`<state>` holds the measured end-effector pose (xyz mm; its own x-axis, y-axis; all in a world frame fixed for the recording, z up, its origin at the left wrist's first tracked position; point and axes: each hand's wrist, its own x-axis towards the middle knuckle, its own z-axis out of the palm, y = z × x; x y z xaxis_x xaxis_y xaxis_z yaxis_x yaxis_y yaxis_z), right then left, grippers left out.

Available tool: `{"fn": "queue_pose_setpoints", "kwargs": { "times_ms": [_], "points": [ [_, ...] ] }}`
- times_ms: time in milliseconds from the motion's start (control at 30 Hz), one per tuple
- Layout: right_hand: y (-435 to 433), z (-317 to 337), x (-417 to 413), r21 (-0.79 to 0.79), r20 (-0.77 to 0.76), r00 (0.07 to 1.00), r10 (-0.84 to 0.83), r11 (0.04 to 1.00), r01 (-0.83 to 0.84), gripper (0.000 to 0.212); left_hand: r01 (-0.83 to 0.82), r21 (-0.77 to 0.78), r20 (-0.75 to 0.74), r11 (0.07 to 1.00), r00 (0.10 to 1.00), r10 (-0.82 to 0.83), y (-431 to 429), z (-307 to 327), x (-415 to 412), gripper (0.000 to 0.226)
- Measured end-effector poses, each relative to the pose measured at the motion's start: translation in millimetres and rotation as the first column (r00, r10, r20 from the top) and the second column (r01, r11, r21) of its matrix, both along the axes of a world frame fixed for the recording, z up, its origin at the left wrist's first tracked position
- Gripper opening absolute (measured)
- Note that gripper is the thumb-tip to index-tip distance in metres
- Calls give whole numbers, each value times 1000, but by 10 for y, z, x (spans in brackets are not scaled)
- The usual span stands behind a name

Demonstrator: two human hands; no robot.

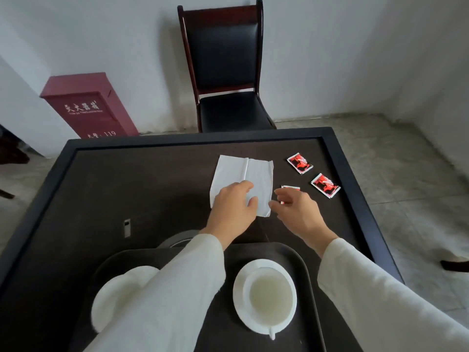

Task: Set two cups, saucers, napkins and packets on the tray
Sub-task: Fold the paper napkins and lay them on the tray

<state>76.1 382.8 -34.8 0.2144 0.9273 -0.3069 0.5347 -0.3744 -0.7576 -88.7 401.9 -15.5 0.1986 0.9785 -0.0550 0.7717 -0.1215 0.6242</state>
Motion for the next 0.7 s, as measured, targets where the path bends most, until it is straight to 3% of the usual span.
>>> {"fn": "queue_pose_setpoints", "kwargs": {
  "times_ms": [200,400,567,700],
  "points": [
    [401,-271,108,-45,-106,991,-84,996,80,49,41,-56,-73,998,996,-45,132,-472,289,38],
    [672,-421,130,-61,-198,967,-163,986,153,56,144,-14,-160,990,976,-144,220,-715,330,34],
    [761,-519,185,-18,-264,938,-223,974,226,51,155,77,-138,985,980,-143,237,-797,329,15],
    [805,-549,226,40,-312,913,-264,956,290,48,45,24,-5,999,999,-45,277,-790,342,7]
  ]
}}
